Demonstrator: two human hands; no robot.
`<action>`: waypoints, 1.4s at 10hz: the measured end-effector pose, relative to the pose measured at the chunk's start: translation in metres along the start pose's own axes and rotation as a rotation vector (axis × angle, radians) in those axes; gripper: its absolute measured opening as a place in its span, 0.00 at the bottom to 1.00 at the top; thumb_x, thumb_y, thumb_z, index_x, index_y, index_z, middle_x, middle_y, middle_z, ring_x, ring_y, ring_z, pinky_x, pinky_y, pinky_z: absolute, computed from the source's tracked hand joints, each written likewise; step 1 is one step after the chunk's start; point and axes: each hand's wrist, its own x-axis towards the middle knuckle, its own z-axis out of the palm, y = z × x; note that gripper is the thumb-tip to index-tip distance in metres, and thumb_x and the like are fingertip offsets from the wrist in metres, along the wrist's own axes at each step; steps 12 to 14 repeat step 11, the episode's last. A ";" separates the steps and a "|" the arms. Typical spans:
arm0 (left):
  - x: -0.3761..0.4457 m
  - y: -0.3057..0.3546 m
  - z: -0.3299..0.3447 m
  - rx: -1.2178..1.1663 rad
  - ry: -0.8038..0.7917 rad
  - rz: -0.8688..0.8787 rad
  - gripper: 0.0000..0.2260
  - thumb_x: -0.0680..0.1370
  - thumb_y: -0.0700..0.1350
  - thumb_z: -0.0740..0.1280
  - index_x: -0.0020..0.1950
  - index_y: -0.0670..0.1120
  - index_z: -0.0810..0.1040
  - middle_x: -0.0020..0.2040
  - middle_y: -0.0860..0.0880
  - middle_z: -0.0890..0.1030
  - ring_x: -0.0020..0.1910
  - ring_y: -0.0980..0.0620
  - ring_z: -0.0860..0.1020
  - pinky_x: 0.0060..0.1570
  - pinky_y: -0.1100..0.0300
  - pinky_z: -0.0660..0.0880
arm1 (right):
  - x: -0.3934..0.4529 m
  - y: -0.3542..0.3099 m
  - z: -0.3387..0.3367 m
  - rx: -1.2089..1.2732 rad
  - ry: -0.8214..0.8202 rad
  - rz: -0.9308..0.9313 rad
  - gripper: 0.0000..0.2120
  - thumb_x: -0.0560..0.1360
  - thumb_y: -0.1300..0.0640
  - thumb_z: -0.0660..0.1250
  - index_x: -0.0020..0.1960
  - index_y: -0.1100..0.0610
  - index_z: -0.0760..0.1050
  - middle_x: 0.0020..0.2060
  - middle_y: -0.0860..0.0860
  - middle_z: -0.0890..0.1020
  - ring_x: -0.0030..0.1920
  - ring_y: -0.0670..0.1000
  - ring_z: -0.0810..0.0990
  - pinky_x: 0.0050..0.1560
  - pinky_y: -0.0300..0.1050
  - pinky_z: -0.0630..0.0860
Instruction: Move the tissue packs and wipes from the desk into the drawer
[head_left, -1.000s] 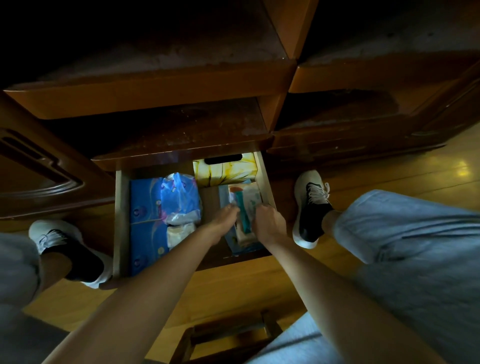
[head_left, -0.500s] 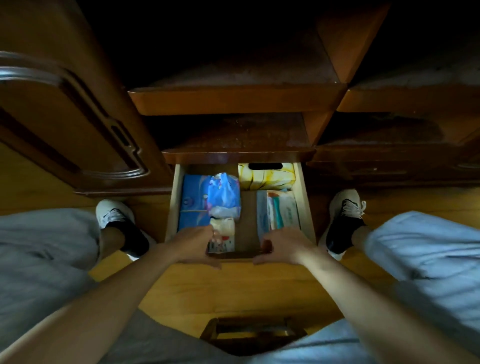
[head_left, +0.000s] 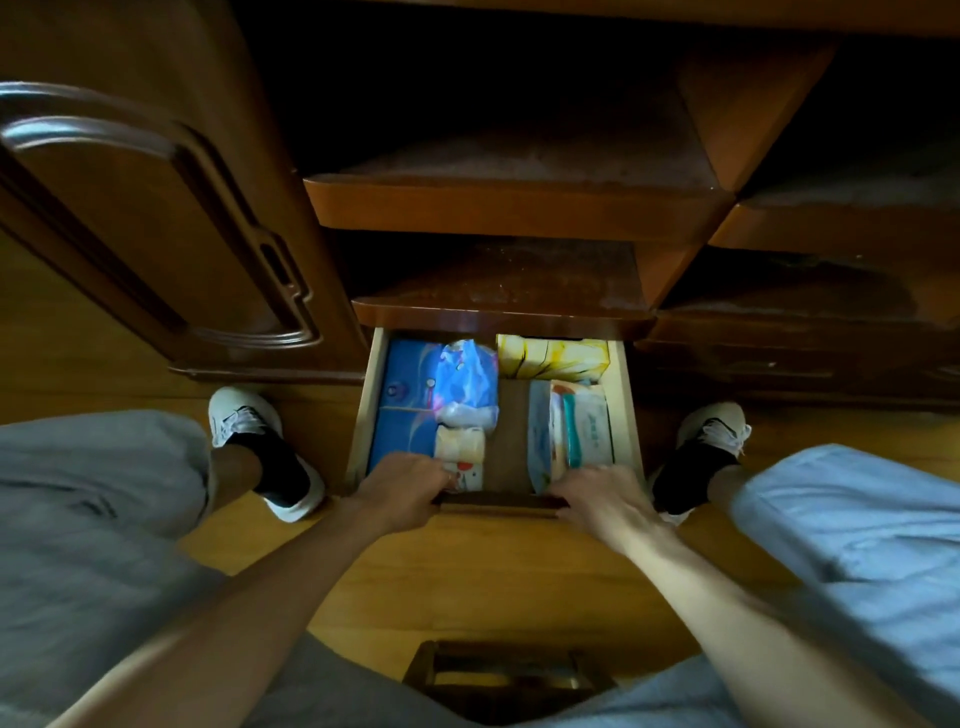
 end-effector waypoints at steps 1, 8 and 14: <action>0.017 -0.010 -0.003 -0.030 0.117 -0.102 0.13 0.76 0.50 0.73 0.61 0.54 0.82 0.57 0.53 0.83 0.58 0.51 0.81 0.49 0.54 0.76 | 0.013 0.005 -0.009 -0.001 0.161 0.076 0.19 0.81 0.45 0.65 0.71 0.44 0.74 0.67 0.46 0.80 0.69 0.51 0.77 0.57 0.49 0.79; 0.159 -0.104 -0.047 0.453 0.441 -0.178 0.42 0.74 0.49 0.77 0.82 0.50 0.57 0.79 0.39 0.65 0.76 0.39 0.67 0.76 0.40 0.59 | 0.179 0.092 -0.072 -0.245 0.421 0.195 0.54 0.72 0.41 0.77 0.84 0.53 0.46 0.81 0.60 0.58 0.79 0.62 0.61 0.73 0.60 0.65; 0.139 -0.099 -0.093 0.415 0.435 -0.030 0.39 0.74 0.48 0.75 0.81 0.47 0.61 0.78 0.39 0.65 0.77 0.39 0.64 0.77 0.41 0.58 | 0.152 0.062 -0.104 0.120 0.509 0.026 0.35 0.77 0.56 0.71 0.80 0.51 0.60 0.77 0.54 0.68 0.76 0.58 0.65 0.73 0.59 0.66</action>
